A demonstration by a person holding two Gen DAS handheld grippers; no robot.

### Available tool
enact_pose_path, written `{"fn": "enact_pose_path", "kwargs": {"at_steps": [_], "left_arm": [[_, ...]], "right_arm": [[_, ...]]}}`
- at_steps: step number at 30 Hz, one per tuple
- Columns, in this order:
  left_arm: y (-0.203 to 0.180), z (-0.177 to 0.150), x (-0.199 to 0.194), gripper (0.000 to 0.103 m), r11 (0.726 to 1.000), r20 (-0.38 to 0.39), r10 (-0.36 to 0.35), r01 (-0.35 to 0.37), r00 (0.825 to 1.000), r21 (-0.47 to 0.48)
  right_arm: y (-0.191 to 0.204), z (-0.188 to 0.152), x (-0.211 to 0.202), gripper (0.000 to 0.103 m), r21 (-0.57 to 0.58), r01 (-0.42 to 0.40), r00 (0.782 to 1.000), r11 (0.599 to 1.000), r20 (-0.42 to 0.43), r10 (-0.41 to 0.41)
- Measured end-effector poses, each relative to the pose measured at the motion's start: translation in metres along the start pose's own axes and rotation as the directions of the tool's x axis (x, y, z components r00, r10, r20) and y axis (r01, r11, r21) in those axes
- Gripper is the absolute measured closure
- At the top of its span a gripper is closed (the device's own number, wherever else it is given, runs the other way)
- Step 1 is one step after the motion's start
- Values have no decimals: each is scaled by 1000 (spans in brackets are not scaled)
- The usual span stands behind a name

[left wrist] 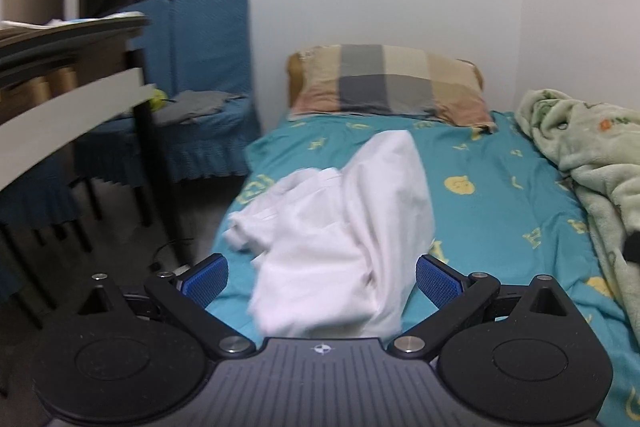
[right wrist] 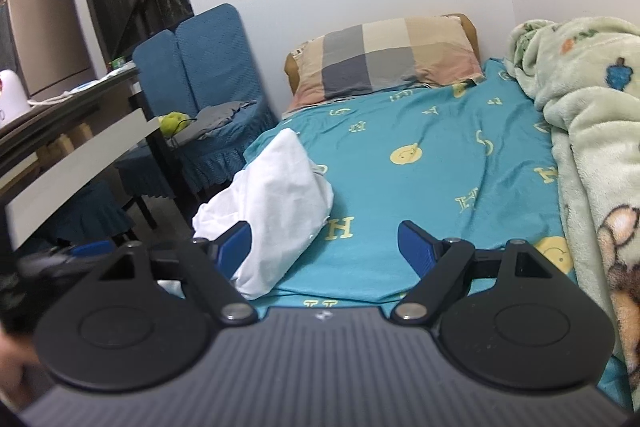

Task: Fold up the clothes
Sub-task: 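Approach the crumpled white T-shirt on the bed with both grippers open, then grasp the white T-shirt with the left gripper while the right gripper grasps another edge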

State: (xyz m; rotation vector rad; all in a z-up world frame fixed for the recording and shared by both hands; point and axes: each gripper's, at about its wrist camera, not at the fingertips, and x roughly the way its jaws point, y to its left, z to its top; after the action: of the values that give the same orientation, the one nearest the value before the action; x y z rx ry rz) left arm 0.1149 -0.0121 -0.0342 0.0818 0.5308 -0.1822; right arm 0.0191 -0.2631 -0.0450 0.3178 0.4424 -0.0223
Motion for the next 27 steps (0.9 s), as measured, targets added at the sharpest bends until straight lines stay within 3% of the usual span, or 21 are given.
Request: {"fn": "enact_pose_path", "kwargs": {"at_steps": [7, 14, 17, 20, 21, 24, 27], "left_arm": [[-17, 32, 84, 1, 997, 6, -62, 62, 998, -36], [-63, 37, 165, 4, 994, -69, -80, 84, 994, 64], [-80, 30, 194, 19, 992, -115, -38, 52, 993, 116], [-89, 26, 210, 56, 991, -120, 15, 1, 993, 132], [-88, 26, 212, 78, 991, -114, 30, -15, 993, 131], [-84, 27, 197, 89, 993, -87, 12, -1, 996, 122], [-83, 27, 158, 92, 989, -30, -40, 44, 999, 144]], "right_arm": [[-12, 6, 8, 21, 46, 10, 1000, 999, 4, -11], [-23, 6, 26, 21, 61, 43, 999, 997, -14, -42], [-28, 5, 33, 21, 67, 43, 999, 997, -25, -42], [-34, 4, 38, 21, 74, 41, 999, 996, -34, -39], [-35, 3, 38, 21, 78, 41, 999, 996, -32, -39], [-41, 4, 39, 21, 94, 44, 999, 995, -27, -42], [-47, 7, 34, 21, 125, 44, 999, 991, -8, -43]]}}
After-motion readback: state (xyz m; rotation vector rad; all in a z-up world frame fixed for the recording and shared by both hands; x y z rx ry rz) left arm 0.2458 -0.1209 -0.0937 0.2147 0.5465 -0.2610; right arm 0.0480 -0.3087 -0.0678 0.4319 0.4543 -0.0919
